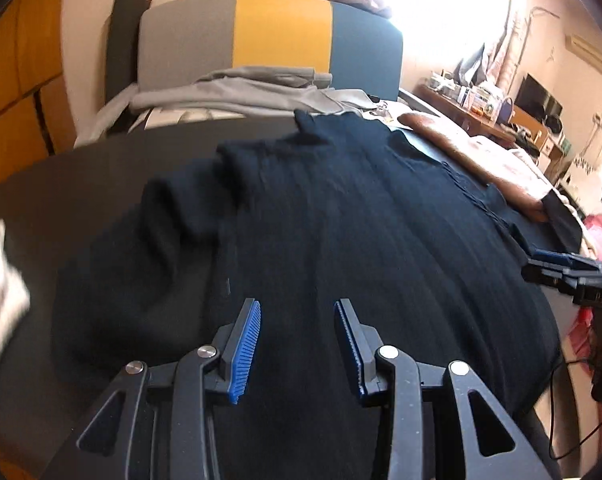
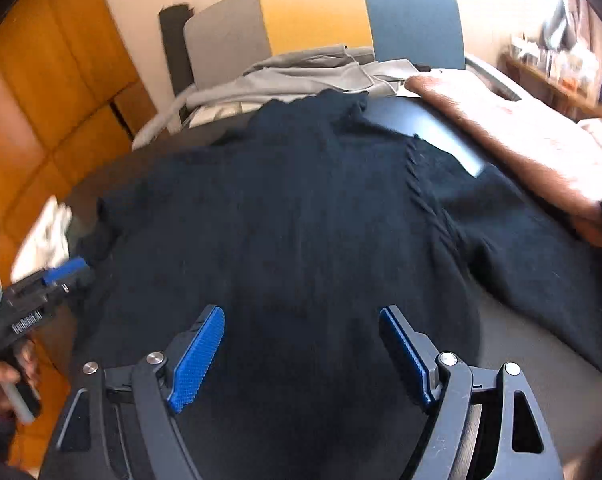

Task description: Fold clothes

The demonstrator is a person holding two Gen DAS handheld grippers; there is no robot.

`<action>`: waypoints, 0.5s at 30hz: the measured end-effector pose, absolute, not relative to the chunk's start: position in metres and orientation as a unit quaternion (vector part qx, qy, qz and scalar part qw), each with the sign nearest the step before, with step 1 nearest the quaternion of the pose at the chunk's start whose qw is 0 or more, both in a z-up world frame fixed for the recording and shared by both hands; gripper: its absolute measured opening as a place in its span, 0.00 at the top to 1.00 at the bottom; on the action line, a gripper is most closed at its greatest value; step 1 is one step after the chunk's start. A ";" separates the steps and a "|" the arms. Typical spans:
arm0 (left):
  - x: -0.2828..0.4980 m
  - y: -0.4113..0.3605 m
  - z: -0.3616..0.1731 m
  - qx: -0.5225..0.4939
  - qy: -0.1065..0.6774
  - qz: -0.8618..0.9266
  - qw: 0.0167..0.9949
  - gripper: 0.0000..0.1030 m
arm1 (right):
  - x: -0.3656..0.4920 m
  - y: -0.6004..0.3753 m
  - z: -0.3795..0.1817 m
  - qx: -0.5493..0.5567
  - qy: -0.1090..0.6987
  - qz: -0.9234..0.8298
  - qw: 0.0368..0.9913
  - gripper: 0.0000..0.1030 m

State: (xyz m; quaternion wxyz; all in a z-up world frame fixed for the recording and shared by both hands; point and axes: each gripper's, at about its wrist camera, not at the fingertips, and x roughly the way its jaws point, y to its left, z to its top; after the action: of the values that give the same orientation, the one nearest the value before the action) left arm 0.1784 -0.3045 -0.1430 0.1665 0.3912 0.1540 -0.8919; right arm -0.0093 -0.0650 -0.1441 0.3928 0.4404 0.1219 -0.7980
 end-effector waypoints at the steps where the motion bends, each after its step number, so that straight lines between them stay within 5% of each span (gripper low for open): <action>1: 0.188 -0.299 -0.146 0.390 0.161 -0.891 0.166 0.62 | -0.001 -0.060 -0.146 0.438 0.138 -0.798 0.390 0.22; 6: 0.189 -0.280 -0.169 0.415 0.141 -0.885 0.160 0.62 | 0.006 -0.044 -0.176 0.448 0.188 -0.801 0.351 0.21; 10: 0.167 -0.283 -0.189 0.434 0.122 -0.872 0.191 0.55 | -0.014 -0.044 -0.192 0.451 0.188 -0.810 0.323 0.00; 15: 0.131 -0.303 -0.190 0.444 0.131 -0.860 0.216 0.48 | -0.043 -0.049 -0.199 0.447 0.183 -0.821 0.304 0.00</action>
State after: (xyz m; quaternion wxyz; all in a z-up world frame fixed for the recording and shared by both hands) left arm 0.1307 -0.3035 -0.1897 0.2161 0.4437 0.1306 -0.8599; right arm -0.0432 -0.0488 -0.1987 0.3040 0.4469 0.1828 -0.8212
